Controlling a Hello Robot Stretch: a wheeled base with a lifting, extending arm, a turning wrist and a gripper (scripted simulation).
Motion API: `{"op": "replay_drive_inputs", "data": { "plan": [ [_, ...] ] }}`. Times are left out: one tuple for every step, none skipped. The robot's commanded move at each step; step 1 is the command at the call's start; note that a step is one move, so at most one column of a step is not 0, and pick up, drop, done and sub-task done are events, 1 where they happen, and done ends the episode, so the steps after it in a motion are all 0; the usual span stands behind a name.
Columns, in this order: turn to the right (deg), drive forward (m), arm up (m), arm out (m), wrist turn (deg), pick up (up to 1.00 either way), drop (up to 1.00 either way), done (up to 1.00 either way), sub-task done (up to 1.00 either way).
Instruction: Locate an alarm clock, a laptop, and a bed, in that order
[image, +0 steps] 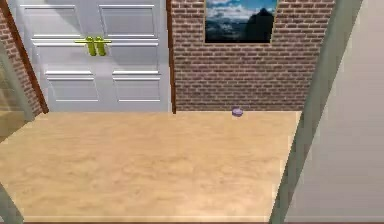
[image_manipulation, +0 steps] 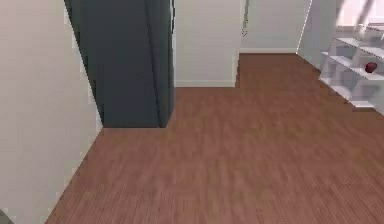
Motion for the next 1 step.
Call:
{"op": "replay_drive_inputs", "data": {
  "plan": [
    [45.0,0.0,0.0,0.0,0.0,0.0,0.0,0.0,0.0]
  ]
}}
